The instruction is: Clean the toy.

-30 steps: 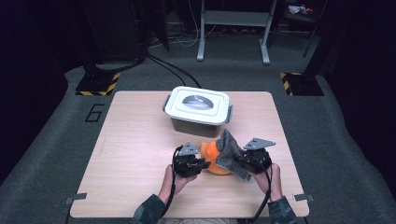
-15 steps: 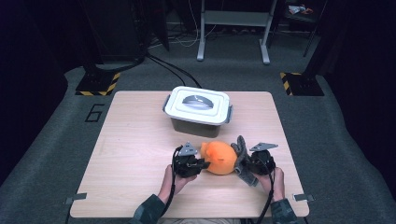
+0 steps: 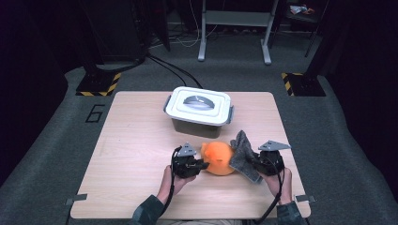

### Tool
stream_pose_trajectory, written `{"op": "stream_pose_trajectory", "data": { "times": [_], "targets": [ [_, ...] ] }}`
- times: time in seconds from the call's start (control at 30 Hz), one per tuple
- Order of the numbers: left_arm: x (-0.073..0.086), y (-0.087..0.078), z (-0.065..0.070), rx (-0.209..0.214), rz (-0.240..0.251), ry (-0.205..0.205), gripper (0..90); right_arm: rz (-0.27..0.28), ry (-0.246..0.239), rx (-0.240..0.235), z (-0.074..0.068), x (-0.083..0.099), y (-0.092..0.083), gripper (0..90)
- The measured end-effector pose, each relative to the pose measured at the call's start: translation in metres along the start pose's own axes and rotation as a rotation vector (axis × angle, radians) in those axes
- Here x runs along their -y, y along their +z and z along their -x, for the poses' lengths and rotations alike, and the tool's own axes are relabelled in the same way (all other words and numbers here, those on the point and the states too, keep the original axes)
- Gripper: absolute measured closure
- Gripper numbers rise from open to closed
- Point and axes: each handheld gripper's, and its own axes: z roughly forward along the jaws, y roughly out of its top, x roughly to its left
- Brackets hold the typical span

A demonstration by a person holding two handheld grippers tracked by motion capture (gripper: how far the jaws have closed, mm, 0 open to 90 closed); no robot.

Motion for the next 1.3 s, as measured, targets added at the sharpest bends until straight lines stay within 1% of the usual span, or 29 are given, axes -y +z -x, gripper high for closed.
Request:
{"op": "stream_pose_trajectory", "data": {
  "times": [0.03, 0.07, 0.1, 0.13, 0.17, 0.2, 0.23, 0.3, 0.37, 0.4, 0.43, 0.47, 0.5, 0.57, 0.63, 0.67, 0.73, 0.77, 0.8, 0.83, 0.87, 0.9, 0.93, 0.97, 1.03, 1.13, 1.23, 1.27, 1.3],
  "targets": [
    [0.000, 0.000, 0.000, 0.001, 0.001, -0.004, 77.8, 0.019, -0.014, -0.001, -0.005, -0.005, -0.004, 74.6],
    [-0.001, 0.000, 0.001, 0.004, 0.001, -0.010, 77.7, 0.030, -0.027, -0.016, -0.011, -0.010, -0.008, 74.6],
    [-0.001, 0.000, 0.001, -0.001, 0.000, 0.000, 77.7, 0.042, -0.043, -0.029, -0.017, -0.015, -0.009, 74.6],
    [-0.001, 0.000, 0.001, -0.001, 0.000, 0.000, 77.7, 0.048, -0.063, -0.040, -0.022, -0.019, -0.007, 74.6],
    [-0.001, 0.001, 0.002, 0.003, 0.002, -0.003, 77.6, 0.032, -0.086, -0.046, -0.027, -0.022, -0.004, 74.6],
    [-0.001, 0.001, 0.002, 0.003, 0.002, -0.003, 77.5, 0.014, -0.097, -0.045, -0.032, -0.025, 0.001, 74.5],
    [-0.002, 0.001, 0.002, 0.004, 0.001, 0.000, 77.1, -0.015, -0.119, -0.040, -0.034, -0.026, 0.008, 74.6],
    [-0.002, 0.001, 0.002, -0.002, 0.001, 0.018, 75.2, -0.035, -0.134, -0.018, -0.036, -0.025, 0.017, 74.8],
    [-0.001, 0.001, 0.003, -0.007, 0.003, 0.024, 74.0, -0.033, -0.126, -0.019, -0.035, -0.024, 0.019, 74.8],
    [-0.001, 0.001, 0.003, -0.010, 0.004, 0.028, 67.7, -0.028, -0.104, -0.034, -0.031, -0.024, 0.021, 74.9],
    [-0.001, 0.000, 0.005, -0.026, -0.003, 0.077, 66.0, -0.028, -0.105, -0.034, -0.030, -0.023, 0.021, 74.9],
    [-0.001, 0.000, 0.005, -0.026, -0.003, 0.077, 64.1, -0.028, -0.105, -0.034, -0.030, -0.023, 0.021, 74.9],
    [0.001, -0.001, 0.007, -0.042, -0.005, 0.100, 59.7, -0.027, -0.088, -0.036, -0.028, -0.023, 0.022, 74.9],
    [0.004, 0.000, 0.008, -0.048, -0.001, 0.108, 56.3, -0.030, -0.085, -0.040, -0.026, -0.023, 0.022, 74.9],
    [0.006, 0.002, 0.008, -0.058, -0.003, 0.110, 49.3, -0.027, -0.082, -0.042, -0.026, -0.023, 0.023, 74.9],
    [0.008, 0.005, 0.009, -0.071, -0.006, 0.125, 47.9, -0.027, -0.074, -0.044, -0.026, -0.023, 0.023, 75.0],
    [0.009, 0.008, 0.010, -0.082, -0.007, 0.134, 45.6, -0.026, -0.074, -0.048, -0.026, -0.023, 0.024, 75.0],
    [0.010, 0.009, 0.011, -0.092, -0.006, 0.147, 46.7, -0.022, -0.068, -0.054, -0.026, -0.023, 0.025, 75.0],
    [0.010, 0.009, 0.011, -0.092, -0.006, 0.147, 48.5, -0.022, -0.068, -0.054, -0.026, -0.023, 0.025, 75.0],
    [0.010, 0.012, 0.012, -0.106, 0.006, 0.150, 52.6, -0.030, -0.067, -0.062, -0.026, -0.023, 0.024, 75.0],
    [0.010, 0.012, 0.012, -0.106, 0.006, 0.150, 56.1, -0.030, -0.067, -0.062, -0.026, -0.023, 0.024, 75.0],
    [0.010, 0.013, 0.012, -0.113, 0.007, 0.150, 60.6, -0.020, -0.064, -0.060, -0.025, -0.023, 0.024, 75.0],
    [0.011, 0.013, 0.012, -0.117, 0.009, 0.154, 60.6, -0.020, -0.064, -0.060, -0.025, -0.023, 0.024, 75.0],
    [0.011, 0.014, 0.012, -0.122, 0.008, 0.152, 68.5, -0.014, -0.063, -0.062, -0.025, -0.021, 0.024, 75.0],
    [0.009, 0.014, 0.013, -0.117, 0.004, 0.146, 74.0, -0.005, -0.065, -0.060, -0.025, -0.021, 0.023, 75.0],
    [0.007, 0.012, 0.014, -0.115, 0.007, 0.145, 78.0, 0.014, -0.058, -0.058, -0.025, -0.020, 0.019, 75.0],
    [0.005, 0.009, 0.014, -0.101, 0.013, 0.121, 80.5, 0.023, -0.057, -0.056, -0.023, -0.020, 0.014, 75.0],
    [0.005, 0.009, 0.014, -0.101, 0.013, 0.121, 80.9, 0.023, -0.057, -0.056, -0.023, -0.020, 0.014, 75.0],
    [0.004, 0.008, 0.015, -0.091, 0.014, 0.110, 80.9, 0.028, -0.057, -0.056, -0.023, -0.021, 0.012, 75.0]
  ]
}}
